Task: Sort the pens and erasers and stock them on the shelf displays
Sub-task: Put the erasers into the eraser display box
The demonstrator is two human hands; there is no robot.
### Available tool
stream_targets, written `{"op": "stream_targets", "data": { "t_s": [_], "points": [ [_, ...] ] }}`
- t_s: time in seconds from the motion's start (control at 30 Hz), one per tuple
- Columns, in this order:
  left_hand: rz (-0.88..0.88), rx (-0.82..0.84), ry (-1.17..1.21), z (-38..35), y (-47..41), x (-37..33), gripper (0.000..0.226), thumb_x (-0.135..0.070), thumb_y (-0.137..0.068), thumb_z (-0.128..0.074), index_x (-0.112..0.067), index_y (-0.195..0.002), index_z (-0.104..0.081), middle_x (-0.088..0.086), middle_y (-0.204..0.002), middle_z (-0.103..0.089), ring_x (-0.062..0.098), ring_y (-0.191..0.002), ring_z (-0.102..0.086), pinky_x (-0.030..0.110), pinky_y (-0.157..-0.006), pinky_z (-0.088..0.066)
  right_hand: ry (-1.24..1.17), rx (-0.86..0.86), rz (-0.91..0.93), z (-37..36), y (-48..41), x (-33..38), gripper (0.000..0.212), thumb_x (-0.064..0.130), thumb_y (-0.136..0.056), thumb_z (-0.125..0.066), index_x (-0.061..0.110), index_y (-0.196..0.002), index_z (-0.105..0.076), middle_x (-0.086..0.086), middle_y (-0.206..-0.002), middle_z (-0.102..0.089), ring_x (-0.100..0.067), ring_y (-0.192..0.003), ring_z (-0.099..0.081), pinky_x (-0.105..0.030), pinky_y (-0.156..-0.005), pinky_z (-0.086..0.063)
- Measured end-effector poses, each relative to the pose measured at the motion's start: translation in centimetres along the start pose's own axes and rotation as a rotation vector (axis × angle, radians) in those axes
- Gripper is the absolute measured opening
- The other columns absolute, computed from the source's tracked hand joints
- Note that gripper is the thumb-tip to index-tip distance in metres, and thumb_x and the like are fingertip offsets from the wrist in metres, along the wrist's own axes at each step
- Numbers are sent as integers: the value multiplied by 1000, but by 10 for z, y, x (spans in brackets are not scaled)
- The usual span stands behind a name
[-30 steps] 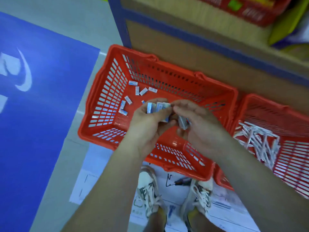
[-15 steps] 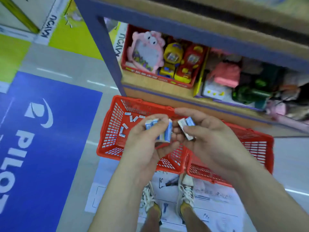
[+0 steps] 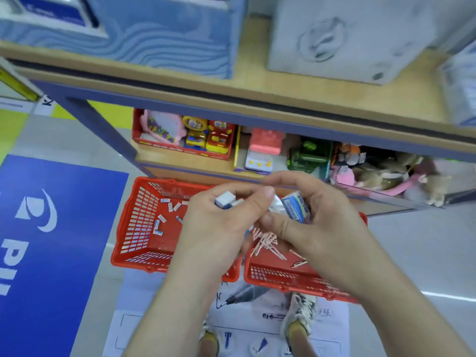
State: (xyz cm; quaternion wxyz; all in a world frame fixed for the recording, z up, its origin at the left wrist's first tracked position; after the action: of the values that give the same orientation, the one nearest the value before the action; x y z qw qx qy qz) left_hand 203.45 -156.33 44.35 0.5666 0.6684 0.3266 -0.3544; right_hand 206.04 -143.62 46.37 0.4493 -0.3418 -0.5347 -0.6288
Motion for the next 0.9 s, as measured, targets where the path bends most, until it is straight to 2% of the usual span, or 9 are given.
{"op": "stream_targets", "data": {
  "t_s": [0.1,0.23,0.33,0.47,0.53,0.6,0.7,0.8,0.9],
  "points": [
    [-55,-23,8,-55,4,-11,13,-25,-71,-75,-15,-78,-75,9,-57,-53,15,-38,-38,15,-38,-27,72,30,64,55,9,2,31,12,-81,-73,31,-104,-62,18,-69,-62,0,-57,-51,-20,-58,-41],
    [-59,-47,129,-134,7,-24,15,-25,-65,-74,-13,-72,-72,12,-54,-49,14,-34,-35,15,-36,-23,-193,-93,30,141,23,4,22,7,-77,-75,19,-92,-66,-17,-74,-66,-22,-61,-56,-39,-56,-49],
    [-138,-40,146,-188,10,-39,15,-24,-60,-79,-17,-71,-72,13,-53,-49,14,-34,-36,15,-35,-25,-526,-141,-38,196,31,2,24,12,-65,-73,9,-88,-66,-12,-69,-66,-14,-53,-55,-21,-48,-46],
    [-582,-121,-234,-251,29,-73,12,-16,-73,-78,-25,-71,-72,-12,-56,-64,-2,-47,-54,11,-46,-41,-847,-163,-56,244,37,-1,28,14,-64,-71,3,-89,-65,-9,-66,-61,-11,-50,-49,-13,-39,-34],
    [-806,-147,-548,-279,39,-89,9,-20,-76,-75,-26,-82,-72,-15,-72,-68,-4,-65,-61,8,-61,-44,-946,-191,-64,260,37,-3,35,16,-62,-72,1,-93,-67,-7,-64,-58,-9,-49,-46,-13,-37,-32],
    [-903,-116,-730,-298,39,-94,12,-24,-77,-73,-24,-89,-73,-13,-81,-67,-1,-75,-62,11,-69,-45,-939,-216,-63,276,37,-7,35,15,-63,-71,1,-95,-70,-7,-62,-56,-10,-50,-46,-14,-39,-33],
    [-859,33,-725,-313,31,-97,13,-27,-75,-75,-29,-88,-73,-15,-81,-67,0,-78,-63,9,-70,-44,-832,-214,-77,299,38,-14,34,16,-69,-66,9,-101,-73,-11,-69,-56,-16,-61,-45,-24,-54,-34],
    [-728,132,-557,-318,22,-103,17,-18,-72,-79,-29,-83,-73,-15,-78,-69,-3,-70,-64,4,-62,-42,-776,-126,-101,313,36,-16,35,19,-73,-62,14,-106,-73,-8,-73,-52,-11,-57,-42,-20,-44,-32],
    [-569,195,-442,-316,5,-107,29,-7,-73,-74,-25,-96,-73,-8,-78,-67,-5,-46,-53,1,-49,-35,-822,25,-75,318,30,-12,36,10,-76,-67,11,-111,-70,-12,-77,-50,-10,-53,-38,-17,-39,-25]
  ]
}}
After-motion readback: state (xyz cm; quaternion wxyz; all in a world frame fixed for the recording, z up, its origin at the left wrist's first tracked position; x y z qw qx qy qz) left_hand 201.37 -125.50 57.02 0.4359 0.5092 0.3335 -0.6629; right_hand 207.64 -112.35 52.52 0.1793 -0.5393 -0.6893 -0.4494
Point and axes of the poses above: each hand's wrist, its own y-axis away from the middle knuckle, its own z-axis out of the back of the hand, x = y × z, the point moved 6 cm from there along -y, towards the middle knuckle
